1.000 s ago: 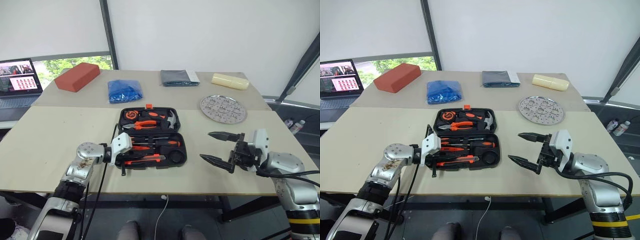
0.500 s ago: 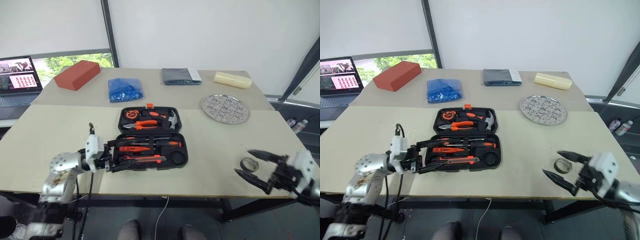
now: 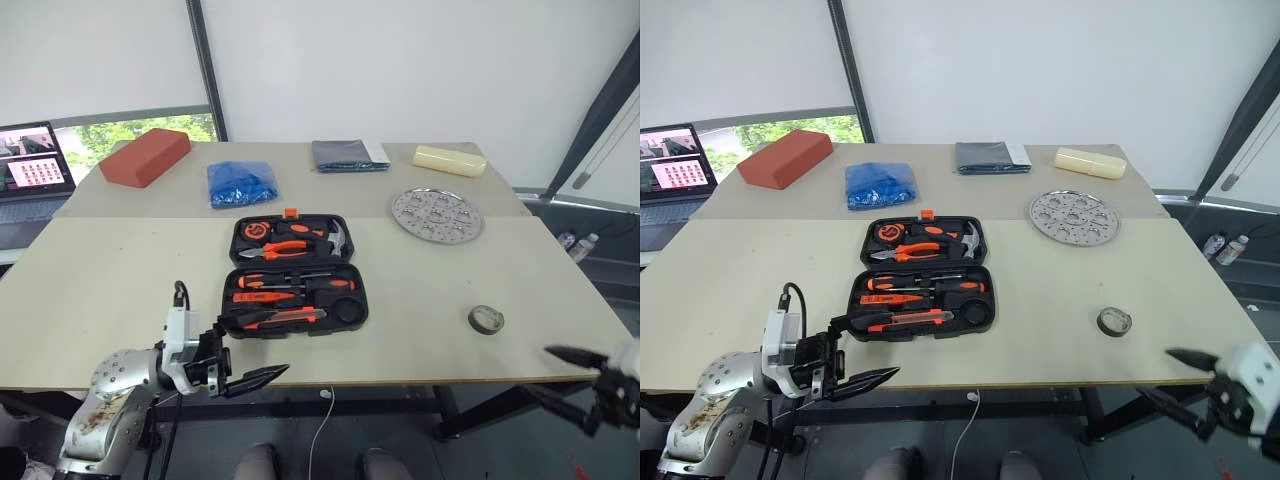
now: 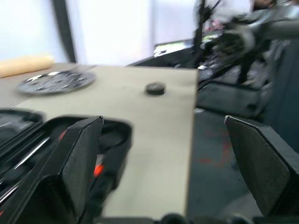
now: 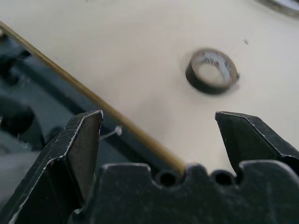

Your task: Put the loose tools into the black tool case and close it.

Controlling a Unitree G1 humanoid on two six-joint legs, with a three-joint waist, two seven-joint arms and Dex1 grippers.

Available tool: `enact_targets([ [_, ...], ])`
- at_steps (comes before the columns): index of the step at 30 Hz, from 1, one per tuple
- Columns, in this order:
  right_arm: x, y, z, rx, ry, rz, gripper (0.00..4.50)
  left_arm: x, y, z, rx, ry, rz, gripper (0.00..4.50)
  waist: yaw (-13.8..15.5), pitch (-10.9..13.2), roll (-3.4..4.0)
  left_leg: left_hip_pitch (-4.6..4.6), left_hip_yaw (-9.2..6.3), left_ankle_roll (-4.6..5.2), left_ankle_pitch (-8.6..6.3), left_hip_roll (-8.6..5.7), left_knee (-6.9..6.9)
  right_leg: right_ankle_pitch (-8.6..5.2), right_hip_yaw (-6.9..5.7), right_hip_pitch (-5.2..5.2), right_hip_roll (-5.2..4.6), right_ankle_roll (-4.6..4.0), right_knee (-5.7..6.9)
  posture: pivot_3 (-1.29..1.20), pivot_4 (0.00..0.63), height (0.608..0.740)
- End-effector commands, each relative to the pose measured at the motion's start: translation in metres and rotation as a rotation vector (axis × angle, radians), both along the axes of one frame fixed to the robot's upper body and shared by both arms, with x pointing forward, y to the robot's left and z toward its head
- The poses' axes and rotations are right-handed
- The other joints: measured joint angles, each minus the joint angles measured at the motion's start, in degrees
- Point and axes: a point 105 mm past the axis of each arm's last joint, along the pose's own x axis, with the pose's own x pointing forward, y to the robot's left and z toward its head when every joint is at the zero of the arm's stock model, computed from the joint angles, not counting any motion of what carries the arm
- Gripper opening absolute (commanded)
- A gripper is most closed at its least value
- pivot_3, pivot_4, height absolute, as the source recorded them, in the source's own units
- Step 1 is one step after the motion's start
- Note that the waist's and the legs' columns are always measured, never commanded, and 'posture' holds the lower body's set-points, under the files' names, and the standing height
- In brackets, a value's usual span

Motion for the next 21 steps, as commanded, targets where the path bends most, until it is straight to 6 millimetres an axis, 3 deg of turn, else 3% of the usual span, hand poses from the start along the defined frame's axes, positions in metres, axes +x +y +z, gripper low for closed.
enact_targets([
  [1,0.019,0.014,0.002,-0.055,0.113,0.052,4.50,-0.002,-0.008,0.008,-0.027,-0.019,-0.014,4.47,0.08,0.02,-0.03,0.01,-0.01,0.00,0.00,-0.03,-0.02,0.00,0.01,0.00,0.00,0.00,-0.01,0.00,0.150,0.740],
  [11,0.057,0.003,-0.019,-0.196,0.294,0.029,4.50,-0.007,-0.012,0.006,0.001,-0.014,-0.039,4.47,1.24,0.05,-0.08,-0.67,-0.09,0.73,0.14,-0.32,-0.10,-0.11,0.22,-0.23,0.01,0.31,0.00,0.00,0.150,0.740],
  [15,0.073,0.002,-0.019,-0.233,0.314,0.042,3.42,-0.008,-0.014,0.009,-0.001,-0.020,-0.045,4.50,1.31,0.06,-0.08,-0.66,-0.07,0.73,0.14,-0.35,-0.04,-0.18,0.29,-0.27,0.00,0.26,0.02,0.00,0.150,0.740],
  [21,0.081,0.008,-0.018,-0.248,0.335,0.103,1.36,-0.008,-0.014,0.010,-0.003,-0.027,-0.038,4.50,1.27,0.06,-0.09,-0.63,-0.06,0.73,0.14,-0.39,0.04,-0.14,0.41,-0.26,0.02,0.27,0.06,0.00,0.150,0.740],
])
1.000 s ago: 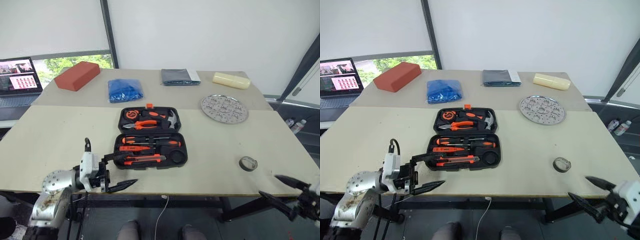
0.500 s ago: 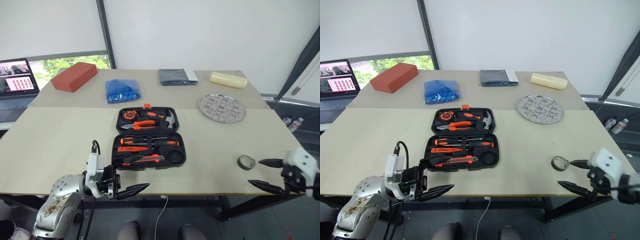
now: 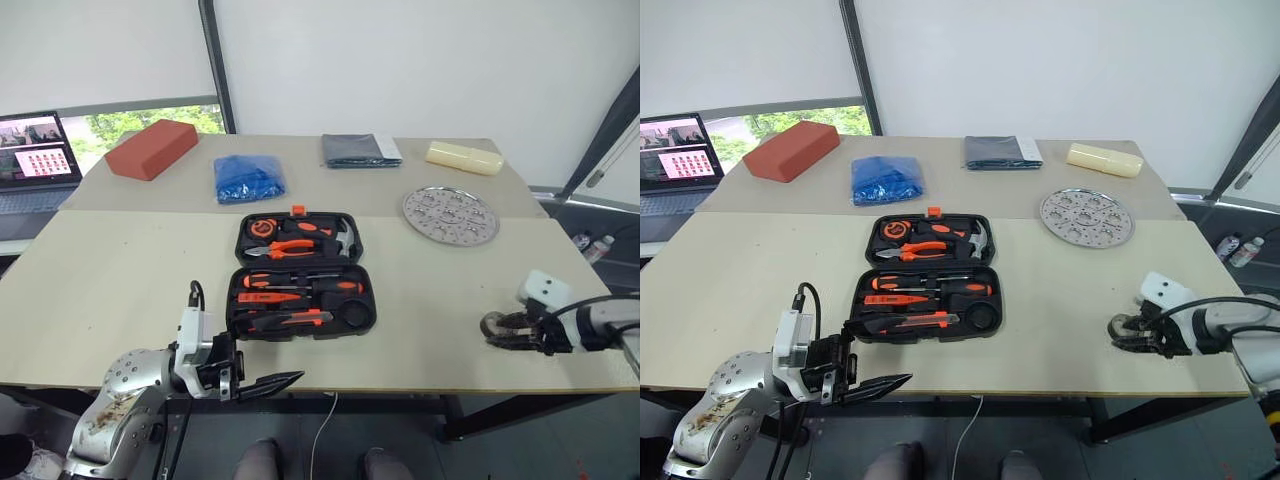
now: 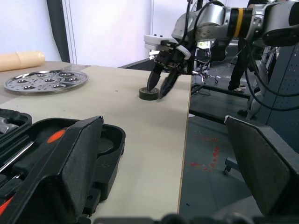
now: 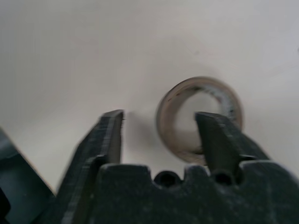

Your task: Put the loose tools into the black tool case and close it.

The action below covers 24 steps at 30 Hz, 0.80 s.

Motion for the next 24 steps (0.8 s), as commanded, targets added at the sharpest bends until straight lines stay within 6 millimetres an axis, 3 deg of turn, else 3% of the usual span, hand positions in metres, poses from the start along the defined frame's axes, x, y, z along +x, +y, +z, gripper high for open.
enact_targets([
  [1,0.003,0.002,0.004,-0.008,0.003,0.050,0.97,-0.004,-0.002,0.009,-0.011,-0.043,-0.005,4.50,0.12,0.00,0.00,0.00,0.00,0.00,0.00,0.00,0.00,0.00,0.00,0.00,0.00,0.00,0.00,0.00,0.150,0.740],
  [4,0.006,0.006,0.009,0.000,-0.004,0.087,0.05,-0.004,-0.003,0.010,-0.015,-0.048,0.010,4.50,0.10,0.00,0.00,-0.02,0.01,0.00,0.00,-0.05,0.00,0.01,0.06,0.00,-0.01,0.01,-0.01,0.00,0.150,0.740],
  [8,0.013,0.009,0.008,0.000,-0.009,0.101,0.01,-0.004,-0.002,0.011,-0.011,-0.053,0.038,4.50,-0.07,0.01,-0.01,0.00,0.04,0.01,0.00,-0.05,-0.01,0.02,0.12,-0.02,0.01,0.03,0.01,0.00,0.150,0.740],
  [10,0.016,0.020,0.013,0.041,-0.036,0.149,0.01,-0.004,-0.001,0.012,-0.011,-0.058,0.055,4.50,-0.10,0.01,-0.01,0.02,0.03,0.00,0.00,-0.05,-0.01,0.02,0.12,-0.01,0.01,0.03,0.03,0.00,0.150,0.740],
  [14,0.006,0.072,0.041,0.182,-0.072,0.409,0.01,-0.003,0.006,0.013,-0.002,-0.060,0.108,4.50,-0.28,0.02,0.00,0.01,0.04,0.01,0.01,-0.05,-0.02,0.05,0.17,-0.03,0.02,0.07,0.04,0.00,0.150,0.740],
  [18,-0.002,0.130,0.069,0.347,-0.060,0.542,0.01,-0.001,0.019,0.012,-0.014,-0.050,0.207,4.50,-1.12,0.11,0.03,0.03,0.02,0.01,0.00,-0.05,-0.04,0.16,0.24,-0.06,0.07,0.27,0.10,0.00,0.150,0.740],
  [19,-0.003,0.135,0.071,0.356,-0.052,0.553,0.01,-0.001,0.020,0.012,-0.015,-0.049,0.216,4.50,-1.16,0.11,0.02,0.04,0.00,0.00,0.00,-0.04,-0.05,0.16,0.24,-0.09,0.09,0.24,0.11,0.00,0.150,0.740],
  [22,-0.006,0.186,0.073,0.382,0.016,0.628,0.01,-0.007,0.032,0.003,-0.005,-0.019,0.291,4.50,-1.18,0.14,-0.04,0.05,-0.01,-0.01,-0.01,-0.04,-0.05,0.04,0.23,-0.08,0.06,0.01,0.10,0.00,0.150,0.740],
  [24,-0.005,0.206,0.068,0.359,0.044,0.648,0.01,-0.010,0.035,-0.001,0.001,-0.003,0.315,4.50,-1.50,0.15,-0.07,0.03,0.04,-0.07,-0.05,-0.04,-0.05,0.05,0.24,-0.11,0.02,-0.01,0.09,0.00,0.150,0.740],
])
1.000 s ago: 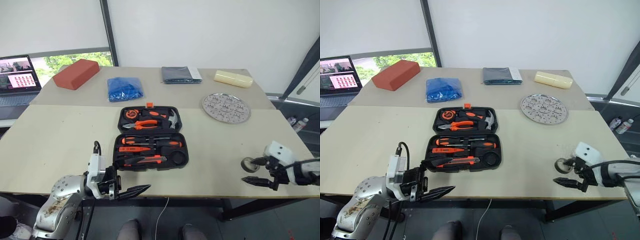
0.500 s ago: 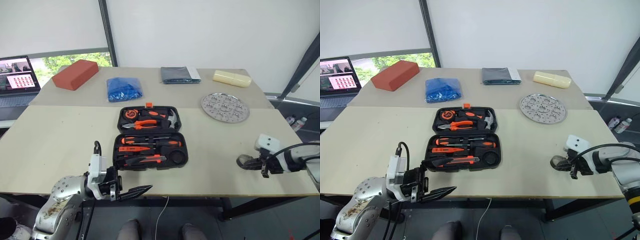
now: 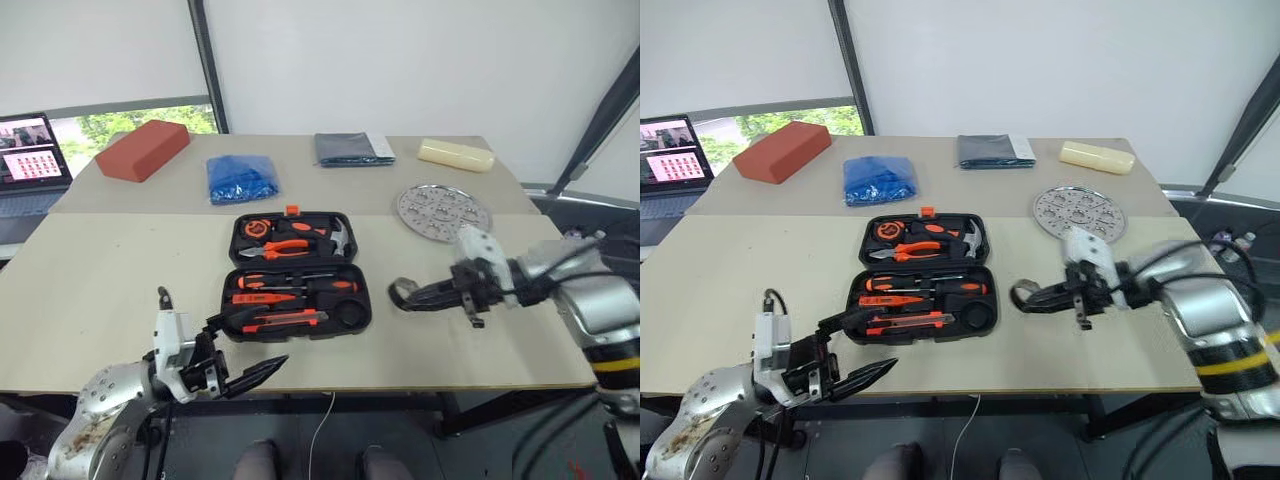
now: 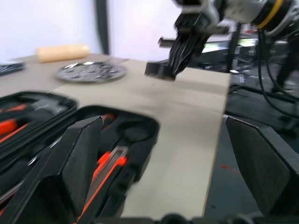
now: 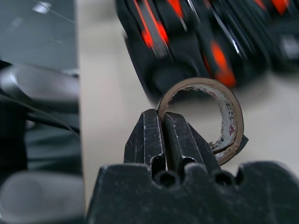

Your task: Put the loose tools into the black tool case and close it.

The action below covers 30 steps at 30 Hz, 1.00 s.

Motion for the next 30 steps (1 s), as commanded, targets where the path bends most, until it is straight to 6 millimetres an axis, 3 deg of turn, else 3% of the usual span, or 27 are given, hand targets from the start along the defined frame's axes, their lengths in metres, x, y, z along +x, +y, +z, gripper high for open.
enact_targets([
  [1,-0.001,0.036,-0.005,-0.044,0.024,0.040,0.01,-0.006,0.003,0.003,0.012,-0.036,0.031,4.50,-0.09,0.01,-0.01,0.00,0.04,-0.15,-0.10,0.03,-0.02,0.09,0.03,-0.07,0.00,-0.14,0.01,0.00,0.150,0.740],
  [7,0.012,0.056,-0.021,-0.132,0.027,0.026,0.01,-0.004,0.004,0.001,0.021,-0.043,0.050,4.50,1.18,0.04,-0.08,-0.22,0.06,-0.32,-0.20,-0.01,0.06,0.29,-0.05,-0.46,-0.04,-0.51,-0.02,0.00,0.150,0.740],
  [10,0.022,0.046,-0.035,-0.231,-0.010,-0.001,0.01,-0.003,0.004,0.001,0.027,-0.051,0.058,4.50,1.16,0.04,-0.09,-0.27,0.06,-0.27,-0.16,-0.01,0.06,0.32,-0.05,-0.54,-0.03,-0.54,0.04,0.00,0.150,0.740],
  [14,0.032,0.033,-0.040,-0.294,-0.038,-0.037,0.01,-0.003,0.006,0.002,0.033,-0.058,0.069,4.50,1.13,0.04,-0.09,-0.50,0.06,-0.09,-0.04,-0.01,0.07,0.33,-0.02,-0.85,0.00,-0.54,0.19,0.00,0.150,0.740],
  [23,0.029,0.030,-0.047,-0.332,0.016,-0.007,0.01,0.001,0.011,0.005,0.050,-0.076,0.078,4.50,1.11,0.04,-0.09,-0.61,0.05,0.04,0.05,0.00,0.12,0.47,0.04,-0.90,0.05,-0.38,0.24,0.00,0.150,0.740],
  [27,0.031,0.029,-0.049,-0.350,0.009,0.002,1.22,0.002,0.014,0.007,0.057,-0.083,0.086,4.50,1.18,0.04,-0.09,-0.61,0.05,0.04,0.05,-0.01,0.13,0.42,0.04,-0.94,0.04,-0.47,0.23,0.00,0.150,0.740],
  [30,0.033,0.037,-0.034,-0.271,-0.033,0.016,2.24,0.005,0.020,0.010,0.053,-0.081,0.111,4.50,1.19,0.03,-0.09,-0.61,0.05,0.04,0.05,-0.01,0.12,0.42,0.04,-0.94,0.04,-0.45,0.22,0.00,0.150,0.740],
])
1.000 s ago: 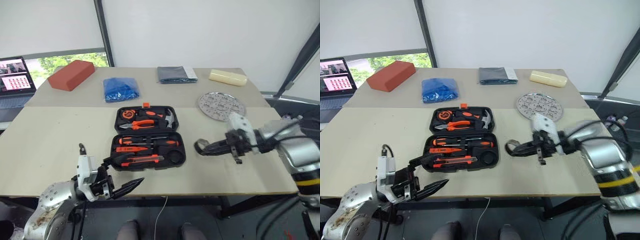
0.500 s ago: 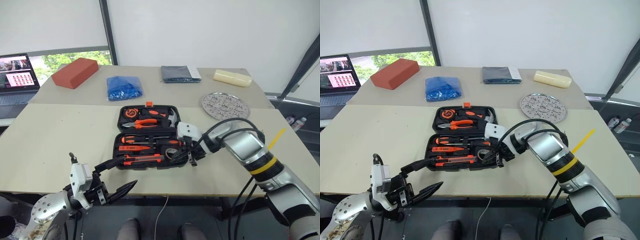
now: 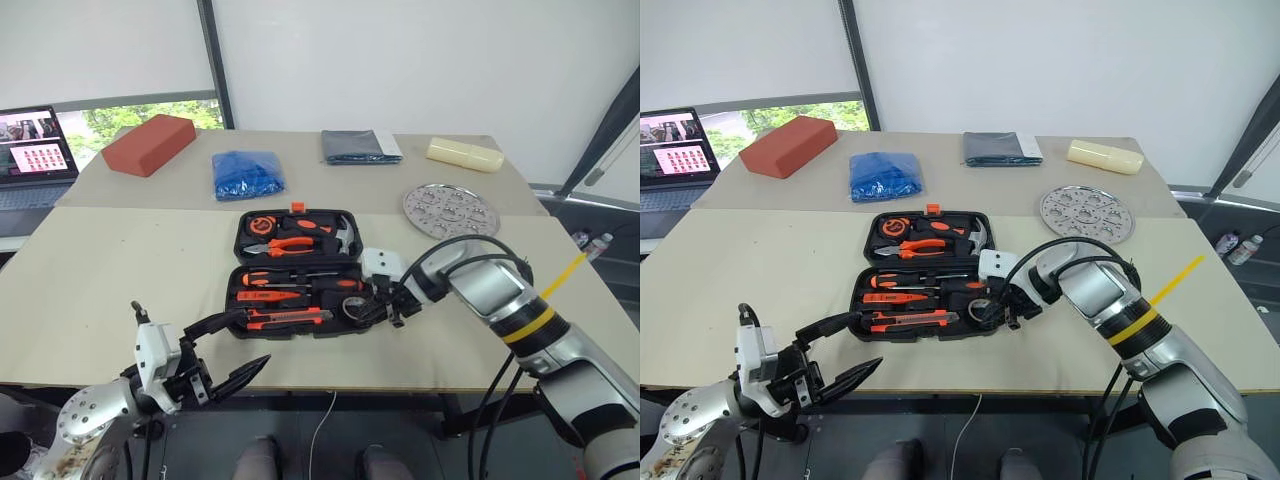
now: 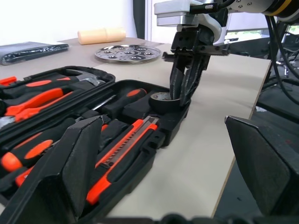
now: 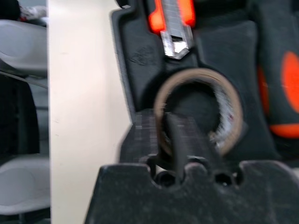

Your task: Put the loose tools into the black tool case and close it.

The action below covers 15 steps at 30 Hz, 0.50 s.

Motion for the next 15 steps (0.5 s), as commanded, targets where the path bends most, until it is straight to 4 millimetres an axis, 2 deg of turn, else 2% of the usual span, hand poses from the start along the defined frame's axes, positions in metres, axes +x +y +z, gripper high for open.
enact_targets([
  [1,0.000,0.008,0.026,0.120,-0.025,0.052,2.52,0.006,0.013,0.011,0.023,-0.046,0.055,4.50,-0.04,0.00,0.00,-0.02,0.00,0.00,0.00,0.00,0.00,0.01,0.00,0.02,0.00,0.02,0.00,0.00,0.150,0.740],
  [2,-0.001,0.008,0.038,0.178,-0.010,0.058,2.93,0.011,0.021,0.009,0.052,-0.048,0.097,4.50,-0.04,0.00,0.00,-0.10,0.00,0.01,0.01,0.00,-0.02,0.09,0.00,0.05,0.01,0.14,0.03,0.00,0.150,0.740],
  [3,-0.001,0.006,0.052,0.240,0.013,0.064,2.93,0.017,0.030,0.010,0.069,-0.050,0.144,4.50,-0.03,0.00,0.00,-0.13,0.00,0.01,0.01,0.00,-0.03,0.13,0.00,0.02,0.03,0.21,0.04,0.00,0.150,0.740],
  [5,0.006,-0.005,0.074,0.333,0.028,0.054,3.00,0.031,0.053,0.013,0.059,-0.026,0.261,3.96,-0.04,0.04,0.00,-0.12,-0.04,0.03,0.02,0.01,-0.03,0.17,0.00,0.02,0.07,0.27,0.07,0.00,0.150,0.740],
  [7,0.010,-0.011,0.081,0.359,0.021,0.048,3.00,0.038,0.065,0.015,0.042,-0.007,0.316,3.49,-0.05,0.05,-0.01,-0.13,-0.04,0.04,0.03,0.01,-0.01,0.21,0.00,0.00,0.07,0.23,0.08,0.00,0.150,0.740],
  [8,0.023,-0.019,0.076,0.337,-0.013,-0.011,2.74,0.048,0.075,0.016,0.040,0.015,0.375,2.90,-0.09,0.05,-0.02,-0.12,-0.04,0.04,0.03,0.01,-0.01,0.20,0.00,0.01,0.07,0.22,0.06,0.00,0.150,0.740],
  [9,0.041,-0.030,0.065,0.296,-0.078,-0.104,2.46,0.062,0.088,0.017,0.024,0.048,0.445,2.67,-0.05,0.04,-0.02,-0.07,-0.03,0.03,0.02,0.01,0.00,0.19,0.00,0.00,0.05,0.22,0.02,0.00,0.150,0.740],
  [10,0.054,-0.037,0.057,0.263,-0.124,-0.164,2.27,0.071,0.096,0.018,0.012,0.074,0.495,2.31,0.06,0.01,-0.08,-0.01,-0.03,0.03,0.02,0.01,0.00,0.17,0.00,0.00,0.05,0.24,0.01,0.00,0.150,0.740],
  [11,0.066,-0.044,0.048,0.221,-0.188,-0.215,1.89,0.082,0.103,0.020,0.006,0.085,0.538,1.86,0.20,-0.01,-0.26,0.08,-0.03,0.02,0.02,0.01,0.00,0.13,-0.05,0.02,0.06,0.24,0.03,0.00,0.150,0.740],
  [13,0.085,-0.045,0.039,0.221,-0.296,-0.285,1.14,0.097,0.108,0.019,0.012,0.115,0.574,1.09,0.02,0.00,-0.31,0.04,-0.06,-0.20,-0.03,0.02,-0.03,0.09,-0.10,-0.01,0.08,0.11,0.03,0.00,0.150,0.740],
  [15,0.099,-0.042,0.031,0.242,-0.375,-0.341,0.53,0.110,0.107,0.012,0.043,0.165,0.579,0.44,-0.25,0.02,-0.33,-0.13,-0.01,-0.12,0.15,-0.02,-0.02,0.34,-0.03,0.05,0.04,0.35,0.03,0.00,0.150,0.740],
])
